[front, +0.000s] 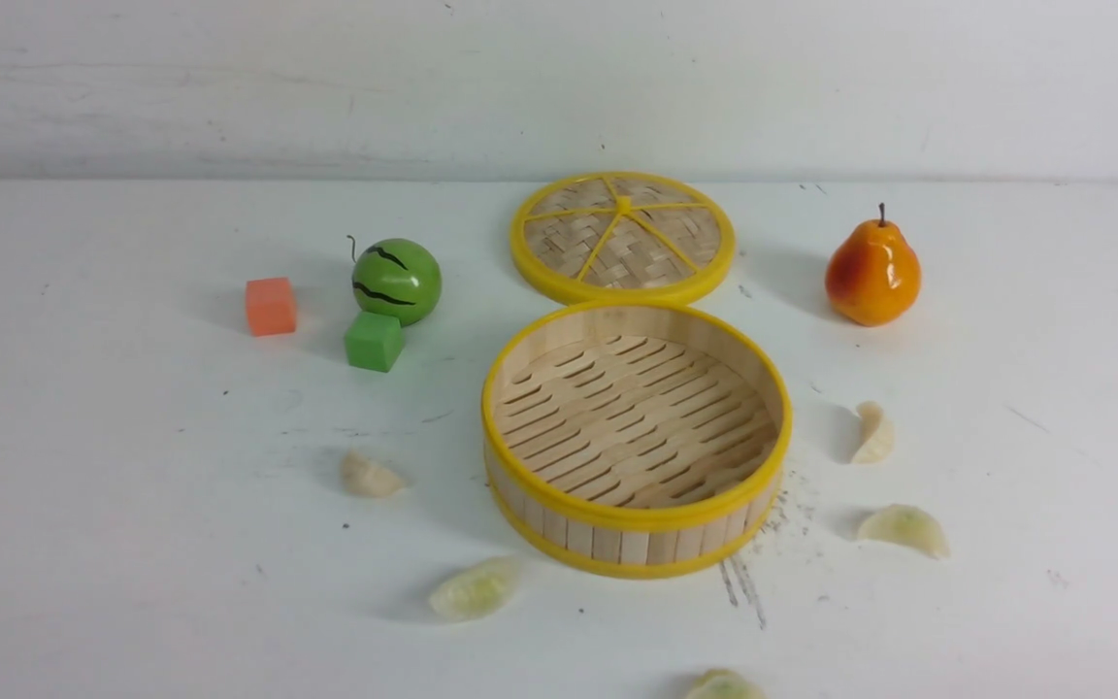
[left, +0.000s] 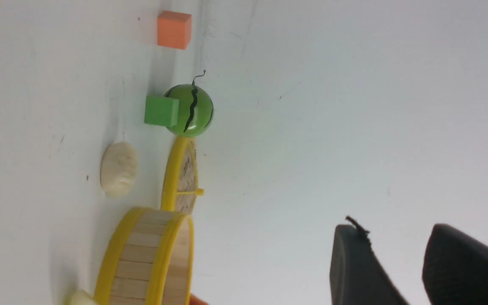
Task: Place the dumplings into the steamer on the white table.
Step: 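Reach for and grasp a dumpling on the table with the left gripper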
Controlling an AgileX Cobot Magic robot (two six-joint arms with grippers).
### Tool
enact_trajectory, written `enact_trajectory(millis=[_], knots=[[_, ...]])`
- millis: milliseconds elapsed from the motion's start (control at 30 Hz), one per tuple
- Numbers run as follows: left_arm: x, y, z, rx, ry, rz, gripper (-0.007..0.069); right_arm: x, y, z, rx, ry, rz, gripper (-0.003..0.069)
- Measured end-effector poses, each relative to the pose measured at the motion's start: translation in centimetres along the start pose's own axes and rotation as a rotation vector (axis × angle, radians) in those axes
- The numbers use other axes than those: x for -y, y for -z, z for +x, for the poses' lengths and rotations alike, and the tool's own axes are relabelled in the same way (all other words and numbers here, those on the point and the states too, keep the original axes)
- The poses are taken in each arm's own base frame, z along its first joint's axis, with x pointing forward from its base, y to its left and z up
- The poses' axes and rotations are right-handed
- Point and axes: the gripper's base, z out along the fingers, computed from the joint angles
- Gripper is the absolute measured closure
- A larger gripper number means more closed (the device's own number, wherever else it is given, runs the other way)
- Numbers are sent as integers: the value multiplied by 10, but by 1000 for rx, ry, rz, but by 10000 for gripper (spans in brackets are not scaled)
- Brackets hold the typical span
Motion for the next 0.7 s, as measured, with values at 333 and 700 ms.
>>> enact_trajectory(millis=[333, 700], knots=[[121, -4, 19, -266, -1063, -224, 613, -90, 4, -38, -120, 579, -76, 664], [144, -109, 30, -815, -1274, -708, 638, -167, -80, -31, -867, 1055, -16, 678]])
